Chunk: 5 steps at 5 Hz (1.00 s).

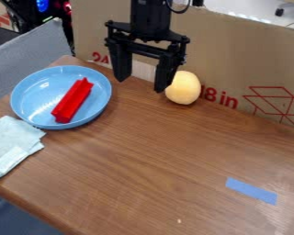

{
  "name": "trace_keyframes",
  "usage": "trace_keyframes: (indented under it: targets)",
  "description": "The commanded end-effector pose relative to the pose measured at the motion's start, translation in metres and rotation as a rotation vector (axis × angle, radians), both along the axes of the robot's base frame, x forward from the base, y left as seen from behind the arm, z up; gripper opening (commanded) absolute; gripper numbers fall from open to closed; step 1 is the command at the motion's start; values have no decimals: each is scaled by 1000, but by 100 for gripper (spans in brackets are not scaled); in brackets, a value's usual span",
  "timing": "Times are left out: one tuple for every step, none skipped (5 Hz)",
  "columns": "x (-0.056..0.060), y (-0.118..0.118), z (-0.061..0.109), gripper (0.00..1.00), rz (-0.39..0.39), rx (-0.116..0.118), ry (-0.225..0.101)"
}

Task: Move the red object from the cloth to the table

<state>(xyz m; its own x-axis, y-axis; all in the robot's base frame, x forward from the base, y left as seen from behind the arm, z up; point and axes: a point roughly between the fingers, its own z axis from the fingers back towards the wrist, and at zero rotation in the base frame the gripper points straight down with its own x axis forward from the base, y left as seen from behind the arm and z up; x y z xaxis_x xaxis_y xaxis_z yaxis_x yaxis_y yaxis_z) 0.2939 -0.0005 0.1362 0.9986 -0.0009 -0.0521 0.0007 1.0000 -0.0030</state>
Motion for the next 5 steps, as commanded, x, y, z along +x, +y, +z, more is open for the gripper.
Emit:
trace_keyframes:
  targets:
    - [3, -4, -12, 100, 3, 3, 17]
    - [7, 0, -31, 100, 25, 11, 49]
    - [13, 31, -34, 100, 43, -10, 52]
    - [-9, 27, -38, 100, 52, -12, 71]
    - [-3, 42, -15, 100, 84, -5, 47]
